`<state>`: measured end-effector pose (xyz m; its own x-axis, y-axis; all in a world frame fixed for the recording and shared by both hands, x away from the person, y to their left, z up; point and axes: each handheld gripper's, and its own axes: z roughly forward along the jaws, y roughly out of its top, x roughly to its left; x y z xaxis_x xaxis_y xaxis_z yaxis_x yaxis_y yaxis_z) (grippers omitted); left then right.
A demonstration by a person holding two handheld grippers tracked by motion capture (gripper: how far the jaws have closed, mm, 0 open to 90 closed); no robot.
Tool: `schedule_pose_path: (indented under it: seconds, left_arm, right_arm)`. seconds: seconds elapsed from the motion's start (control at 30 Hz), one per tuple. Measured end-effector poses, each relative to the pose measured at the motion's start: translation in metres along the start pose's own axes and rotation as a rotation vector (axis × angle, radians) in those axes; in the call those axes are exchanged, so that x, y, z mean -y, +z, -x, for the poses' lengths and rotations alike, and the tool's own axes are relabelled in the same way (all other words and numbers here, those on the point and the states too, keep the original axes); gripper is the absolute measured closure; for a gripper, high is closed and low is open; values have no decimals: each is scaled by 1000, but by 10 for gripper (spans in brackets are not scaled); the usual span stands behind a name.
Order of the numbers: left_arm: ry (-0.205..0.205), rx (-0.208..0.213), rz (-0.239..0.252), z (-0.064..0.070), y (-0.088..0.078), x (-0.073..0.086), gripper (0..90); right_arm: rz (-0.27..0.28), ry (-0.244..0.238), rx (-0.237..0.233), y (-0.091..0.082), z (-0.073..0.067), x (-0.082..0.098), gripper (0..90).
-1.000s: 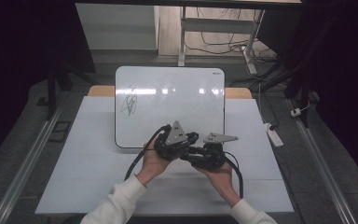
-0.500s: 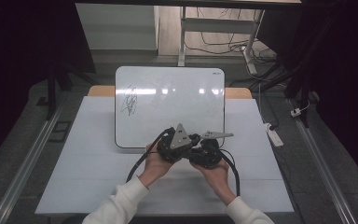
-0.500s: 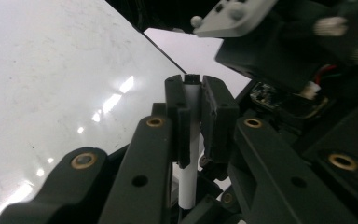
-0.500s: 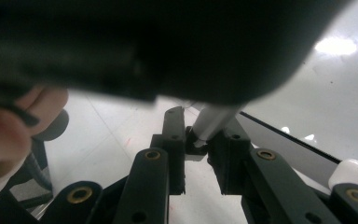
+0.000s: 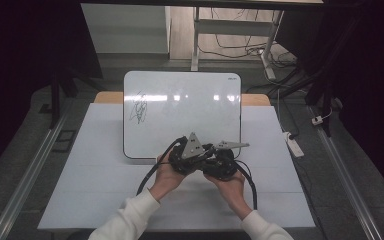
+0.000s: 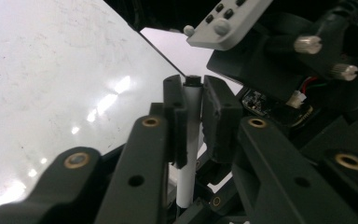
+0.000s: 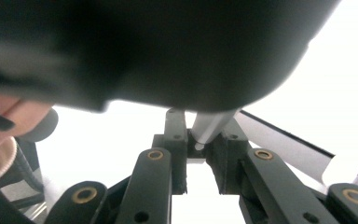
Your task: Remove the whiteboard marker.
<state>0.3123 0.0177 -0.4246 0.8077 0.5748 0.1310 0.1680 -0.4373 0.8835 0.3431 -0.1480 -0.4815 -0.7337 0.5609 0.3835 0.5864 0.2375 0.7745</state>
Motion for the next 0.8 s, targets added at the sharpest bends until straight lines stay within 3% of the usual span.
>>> schedule_pose_path:
  seconds: [0.13,0.23,0.37,0.4,0.43,0.57,0.8]
  left_arm:
    - [-20,-23,22,-9,-18,4,571]
    - [-81,-37,23,-21,-40,16,486]
    - [-168,-57,-13,-37,-73,50,441]
    - [-168,-57,-13,-37,-73,50,435]
    - [-198,-75,-43,-41,-89,70,430]
    - [-255,-119,-97,-45,-116,110,410]
    - [-332,-144,-164,-50,-139,154,355]
  right_arm:
    - [29,-23,16,-5,0,-1,774]
    - [62,-37,16,-10,2,-2,773]
    - [110,-63,7,-17,3,-3,774]
    - [120,-71,3,-19,4,-4,774]
    - [129,-77,0,-20,4,-5,774]
    - [146,-108,-7,-21,3,-7,774]
    - [169,-140,-16,-19,3,-13,774]
